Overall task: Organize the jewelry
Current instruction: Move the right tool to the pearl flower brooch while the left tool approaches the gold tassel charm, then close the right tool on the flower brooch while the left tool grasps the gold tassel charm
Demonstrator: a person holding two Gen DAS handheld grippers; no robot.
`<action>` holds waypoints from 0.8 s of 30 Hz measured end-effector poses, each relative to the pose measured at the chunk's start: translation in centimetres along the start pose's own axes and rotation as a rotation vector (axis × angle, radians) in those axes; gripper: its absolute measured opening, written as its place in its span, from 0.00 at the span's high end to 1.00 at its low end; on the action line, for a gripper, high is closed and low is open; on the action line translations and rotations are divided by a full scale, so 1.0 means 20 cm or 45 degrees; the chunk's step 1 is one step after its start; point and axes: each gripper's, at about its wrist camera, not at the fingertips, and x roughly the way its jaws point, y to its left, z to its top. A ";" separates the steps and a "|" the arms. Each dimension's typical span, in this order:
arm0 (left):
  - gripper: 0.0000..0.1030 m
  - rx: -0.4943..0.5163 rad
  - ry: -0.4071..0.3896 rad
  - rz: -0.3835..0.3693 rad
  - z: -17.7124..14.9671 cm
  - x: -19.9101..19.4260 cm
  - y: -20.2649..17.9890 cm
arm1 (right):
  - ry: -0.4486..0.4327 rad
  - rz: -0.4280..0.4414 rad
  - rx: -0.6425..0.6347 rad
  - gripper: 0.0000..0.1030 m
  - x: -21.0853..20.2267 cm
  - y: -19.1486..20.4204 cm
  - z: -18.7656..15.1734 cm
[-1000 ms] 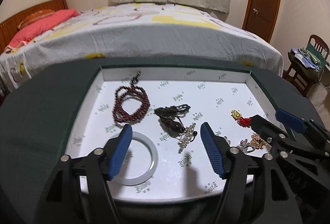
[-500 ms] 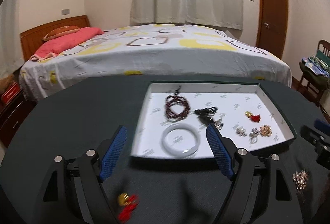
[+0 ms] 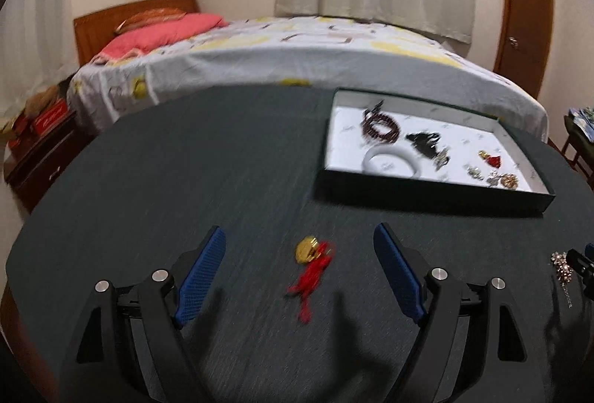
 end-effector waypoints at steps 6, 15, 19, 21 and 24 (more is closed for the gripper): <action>0.23 0.011 0.013 0.027 -0.04 0.01 0.02 | 0.043 0.018 -0.005 0.26 0.04 0.02 -0.02; 0.23 0.036 0.044 0.022 -0.06 0.03 0.01 | 0.095 0.012 0.003 0.57 0.08 0.02 -0.03; 0.23 0.040 0.054 0.025 -0.06 0.04 0.00 | 0.089 0.022 -0.003 0.60 0.06 0.02 -0.04; 0.23 0.041 0.056 0.024 -0.06 0.05 0.00 | 0.068 0.030 -0.001 0.63 0.05 0.03 -0.04; 0.23 0.048 0.055 0.023 -0.07 0.06 0.00 | 0.050 0.030 -0.016 0.67 0.03 0.04 -0.04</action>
